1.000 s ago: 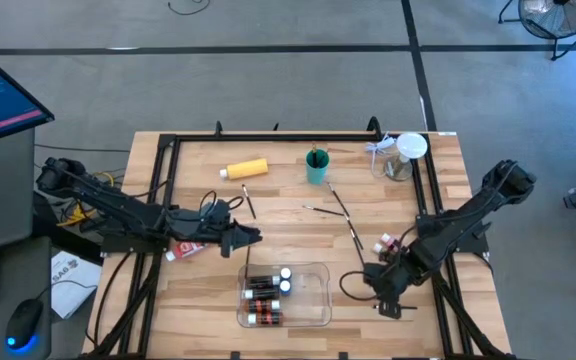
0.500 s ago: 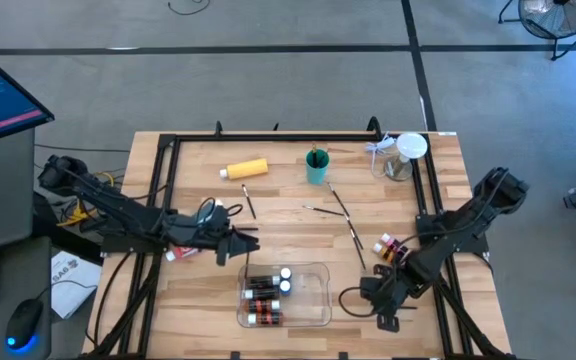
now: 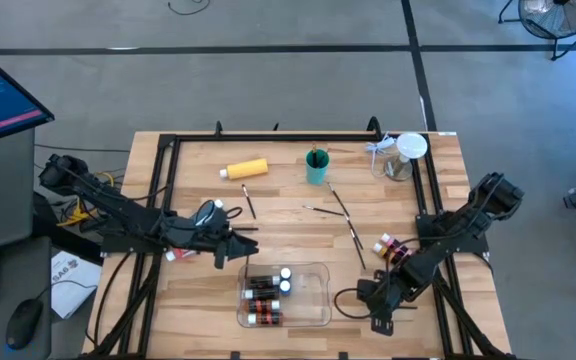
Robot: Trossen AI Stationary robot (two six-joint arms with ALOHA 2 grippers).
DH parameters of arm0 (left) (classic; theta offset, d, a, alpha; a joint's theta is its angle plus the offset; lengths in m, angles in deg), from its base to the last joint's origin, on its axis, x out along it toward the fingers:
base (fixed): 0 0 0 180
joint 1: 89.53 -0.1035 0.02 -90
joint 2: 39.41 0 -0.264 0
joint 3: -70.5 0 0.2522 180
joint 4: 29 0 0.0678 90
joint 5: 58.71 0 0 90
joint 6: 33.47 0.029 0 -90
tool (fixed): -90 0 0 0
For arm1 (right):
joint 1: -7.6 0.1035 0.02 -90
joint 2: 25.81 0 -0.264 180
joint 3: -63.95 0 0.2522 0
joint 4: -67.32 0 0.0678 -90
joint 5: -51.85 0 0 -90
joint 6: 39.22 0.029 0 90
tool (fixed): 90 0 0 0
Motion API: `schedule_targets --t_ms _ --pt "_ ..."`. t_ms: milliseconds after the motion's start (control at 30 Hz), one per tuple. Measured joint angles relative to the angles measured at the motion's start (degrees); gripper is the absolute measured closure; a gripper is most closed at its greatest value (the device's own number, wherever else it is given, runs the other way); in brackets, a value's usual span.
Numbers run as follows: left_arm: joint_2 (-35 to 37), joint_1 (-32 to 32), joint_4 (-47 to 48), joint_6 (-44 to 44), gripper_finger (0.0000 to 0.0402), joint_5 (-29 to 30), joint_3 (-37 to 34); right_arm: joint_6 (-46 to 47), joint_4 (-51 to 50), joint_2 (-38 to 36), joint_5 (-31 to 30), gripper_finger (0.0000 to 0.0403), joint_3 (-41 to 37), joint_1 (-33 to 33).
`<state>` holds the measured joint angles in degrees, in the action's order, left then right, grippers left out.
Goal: Pick & Place Paint Supplies
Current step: Put the silver paint brush into the green cup
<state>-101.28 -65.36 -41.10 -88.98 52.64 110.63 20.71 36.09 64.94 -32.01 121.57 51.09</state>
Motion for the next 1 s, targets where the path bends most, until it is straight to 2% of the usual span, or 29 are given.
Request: schedule_targets --t_ms 1000 --pt "0.0 0.0 0.1 1.1 0.0302 0.5 0.0 -0.3 -3.2 0.0 1.5 0.0295 0.0 0.4"
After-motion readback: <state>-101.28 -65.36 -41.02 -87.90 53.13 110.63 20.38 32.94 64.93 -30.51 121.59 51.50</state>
